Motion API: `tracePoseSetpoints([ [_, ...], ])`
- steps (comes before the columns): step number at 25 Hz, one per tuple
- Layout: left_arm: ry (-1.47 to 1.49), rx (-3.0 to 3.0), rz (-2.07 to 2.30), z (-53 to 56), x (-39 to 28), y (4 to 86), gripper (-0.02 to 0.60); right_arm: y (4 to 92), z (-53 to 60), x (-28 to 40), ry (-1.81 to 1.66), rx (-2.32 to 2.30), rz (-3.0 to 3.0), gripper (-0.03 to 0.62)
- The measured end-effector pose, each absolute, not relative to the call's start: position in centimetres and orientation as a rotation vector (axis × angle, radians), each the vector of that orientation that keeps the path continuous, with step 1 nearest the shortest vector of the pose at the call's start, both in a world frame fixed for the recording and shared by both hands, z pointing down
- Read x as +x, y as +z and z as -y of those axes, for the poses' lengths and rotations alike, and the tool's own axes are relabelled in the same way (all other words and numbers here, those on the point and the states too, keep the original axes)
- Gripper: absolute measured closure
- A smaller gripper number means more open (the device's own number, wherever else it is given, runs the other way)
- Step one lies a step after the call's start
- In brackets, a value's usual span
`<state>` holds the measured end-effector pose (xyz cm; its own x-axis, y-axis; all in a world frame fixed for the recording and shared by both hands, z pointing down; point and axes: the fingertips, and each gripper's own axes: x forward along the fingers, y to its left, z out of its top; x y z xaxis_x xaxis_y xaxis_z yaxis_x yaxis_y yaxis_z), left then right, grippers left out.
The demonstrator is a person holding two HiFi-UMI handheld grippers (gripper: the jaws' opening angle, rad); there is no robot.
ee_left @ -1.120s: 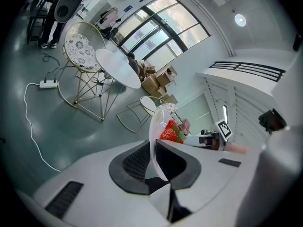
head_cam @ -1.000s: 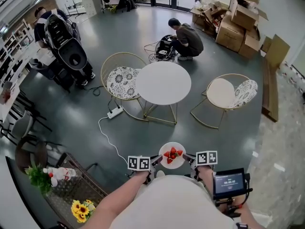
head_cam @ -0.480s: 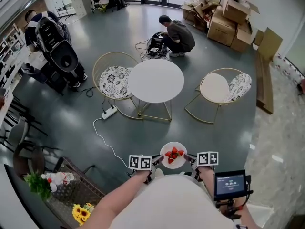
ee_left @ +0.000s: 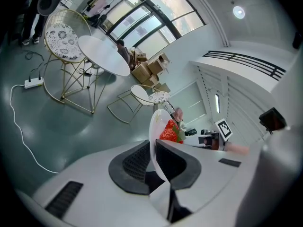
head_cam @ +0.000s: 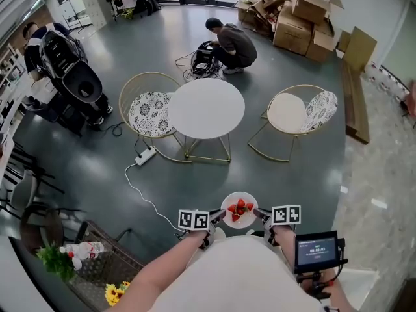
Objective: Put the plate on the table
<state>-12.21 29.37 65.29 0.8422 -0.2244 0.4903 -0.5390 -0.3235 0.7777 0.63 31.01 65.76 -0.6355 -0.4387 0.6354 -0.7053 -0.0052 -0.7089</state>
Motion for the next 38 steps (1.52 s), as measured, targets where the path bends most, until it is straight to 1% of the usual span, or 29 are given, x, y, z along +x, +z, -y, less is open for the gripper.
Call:
tracePoseSetpoints([
  [10,0.347,1.902,0.582,-27.9,-12.7,65.8,0.556,66.4,-29.4,0.4,1.673,1.191,2.043,0.563],
  [17,0.296,1.905,0.647,-25.6,-13.7,64.1,0.556,65.0,-26.0,-0.6,1.613,1.125,2.103,0.563],
  [20,0.3,1.89,0.643,-26.1,-13.3,64.3,0.555,64.6,-26.4,-0.3,1.6,1.12,2.092,0.563],
  [34,0.339,1.867,0.67,-27.3,-15.2,64.3,0.556,65.1,-27.8,-2.3,1.658,1.093,2.089,0.563],
  [36,0.34,1.865,0.685,-26.4,-14.7,64.2,0.556,65.1,-26.8,-1.8,1.66,1.077,2.096,0.563],
  [38,0.341,1.856,0.704,-23.7,-12.1,64.1,0.555,65.1,-23.9,0.8,1.667,1.051,2.1,0.563],
])
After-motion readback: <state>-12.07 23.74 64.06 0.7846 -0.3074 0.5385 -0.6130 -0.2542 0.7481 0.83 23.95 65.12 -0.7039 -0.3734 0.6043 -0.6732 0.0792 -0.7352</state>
